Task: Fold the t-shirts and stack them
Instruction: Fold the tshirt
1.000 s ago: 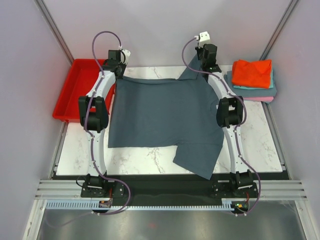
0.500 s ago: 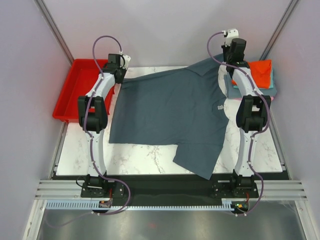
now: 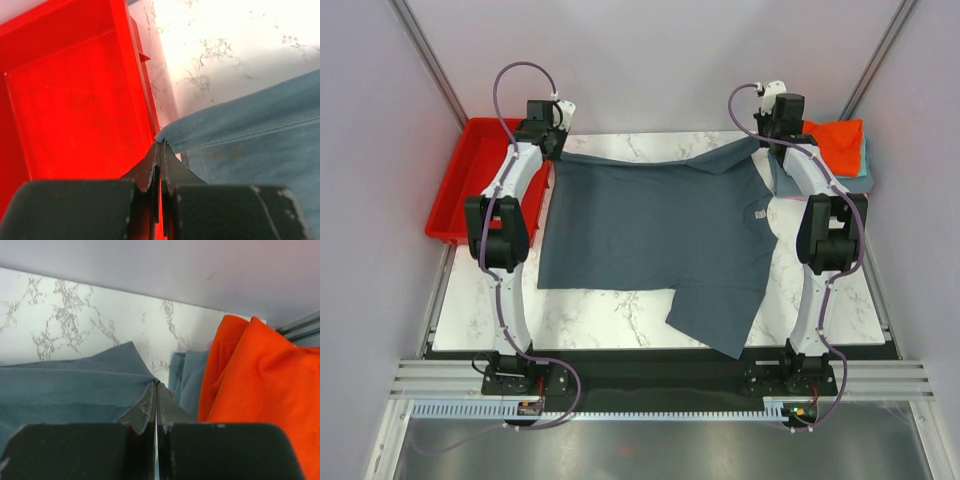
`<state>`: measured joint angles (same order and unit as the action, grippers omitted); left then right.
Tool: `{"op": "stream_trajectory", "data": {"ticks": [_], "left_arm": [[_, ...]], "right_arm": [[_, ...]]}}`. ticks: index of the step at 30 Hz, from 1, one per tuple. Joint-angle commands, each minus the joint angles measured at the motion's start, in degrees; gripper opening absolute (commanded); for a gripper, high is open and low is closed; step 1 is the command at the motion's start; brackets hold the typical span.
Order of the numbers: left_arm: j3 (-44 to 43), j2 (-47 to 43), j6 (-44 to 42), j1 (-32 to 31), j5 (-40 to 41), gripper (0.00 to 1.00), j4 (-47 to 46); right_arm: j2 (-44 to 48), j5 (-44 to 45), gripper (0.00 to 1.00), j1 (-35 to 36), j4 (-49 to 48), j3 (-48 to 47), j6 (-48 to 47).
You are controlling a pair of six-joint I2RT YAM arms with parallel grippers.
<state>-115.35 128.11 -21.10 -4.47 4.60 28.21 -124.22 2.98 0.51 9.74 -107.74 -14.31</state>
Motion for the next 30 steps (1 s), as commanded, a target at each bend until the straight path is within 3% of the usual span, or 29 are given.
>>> {"op": "stream_trajectory", "data": {"ticks": [1,13,30], "left_arm": [[-0.9,-5.1,-0.3,0.4,-1.5,0.02,0.2],[5.0,-11.4,-1.0,0.4,-7.6,0.02,6.0],[18.0,-20.1,-0.4,0.7,-9.7,0.02,5.9]], "right_arm": [[5.2,-1.5,0.0,-0.2,0.0,1.1,1.2],[16.4,-2.3,0.0,-0.2,2.4,10.3,3.9],[35.0,-2.8,0.0,-0.2,6.6,28.9,6.1]]}}
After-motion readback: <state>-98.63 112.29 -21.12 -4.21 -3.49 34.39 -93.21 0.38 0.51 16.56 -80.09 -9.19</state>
